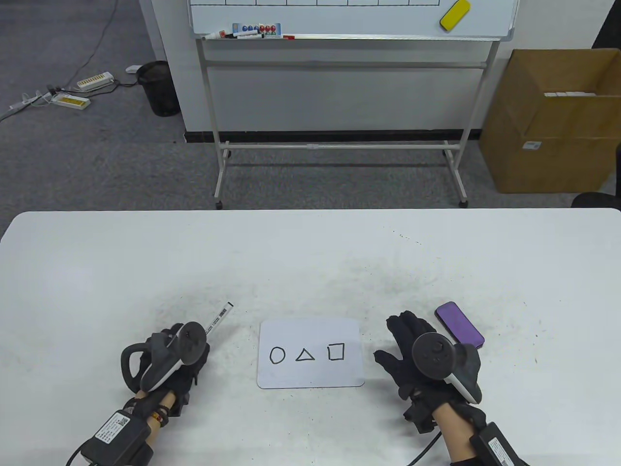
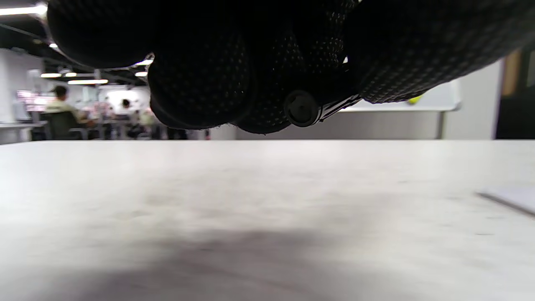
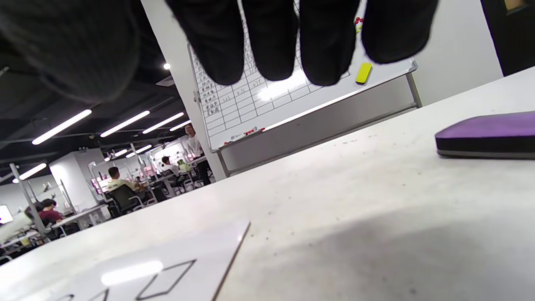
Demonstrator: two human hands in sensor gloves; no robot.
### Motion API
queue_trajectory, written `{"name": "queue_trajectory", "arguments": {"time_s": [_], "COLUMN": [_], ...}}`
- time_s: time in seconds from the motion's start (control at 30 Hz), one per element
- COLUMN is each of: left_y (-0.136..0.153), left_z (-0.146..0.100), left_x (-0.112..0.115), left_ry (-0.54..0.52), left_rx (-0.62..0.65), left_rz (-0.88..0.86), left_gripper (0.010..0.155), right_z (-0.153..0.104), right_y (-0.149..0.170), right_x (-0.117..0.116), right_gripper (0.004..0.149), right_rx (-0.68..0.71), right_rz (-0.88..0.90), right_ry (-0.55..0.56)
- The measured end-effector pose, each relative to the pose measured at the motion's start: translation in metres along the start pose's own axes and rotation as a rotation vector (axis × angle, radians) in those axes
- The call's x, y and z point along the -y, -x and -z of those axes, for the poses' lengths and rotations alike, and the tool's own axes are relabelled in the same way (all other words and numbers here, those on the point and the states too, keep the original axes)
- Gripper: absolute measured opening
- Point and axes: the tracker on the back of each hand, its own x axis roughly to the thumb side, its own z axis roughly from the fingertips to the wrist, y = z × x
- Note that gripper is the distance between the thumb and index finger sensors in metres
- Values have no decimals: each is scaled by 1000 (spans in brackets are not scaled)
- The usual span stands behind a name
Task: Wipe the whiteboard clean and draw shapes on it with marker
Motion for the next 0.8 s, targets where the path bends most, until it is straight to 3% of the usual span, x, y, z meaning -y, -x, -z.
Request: {"name": "queue_trajectory", "arguments": {"time_s": [0.23,0.37,0.53,0.8], "left_y": [41,56,58,59], "left_z": [34,44,50,49], "left_x": [36,48,45,44], "left_ry": [206,245,260,292], "left_rx": [-229,-291,-316,-327], "left_rz": [212,241,267,226], "left_gripper": [51,51,51,63], "right_z": [-1,-2,-1,-2], "right_y": [1,0,-1,-2], "right_x": [5,6,3,1], "right_gripper": [81,80,81,81], "right_rx": [7,8,15,18], "right_rz": [38,43,41,34], "right_ry": [0,-9,-22,-31]}}
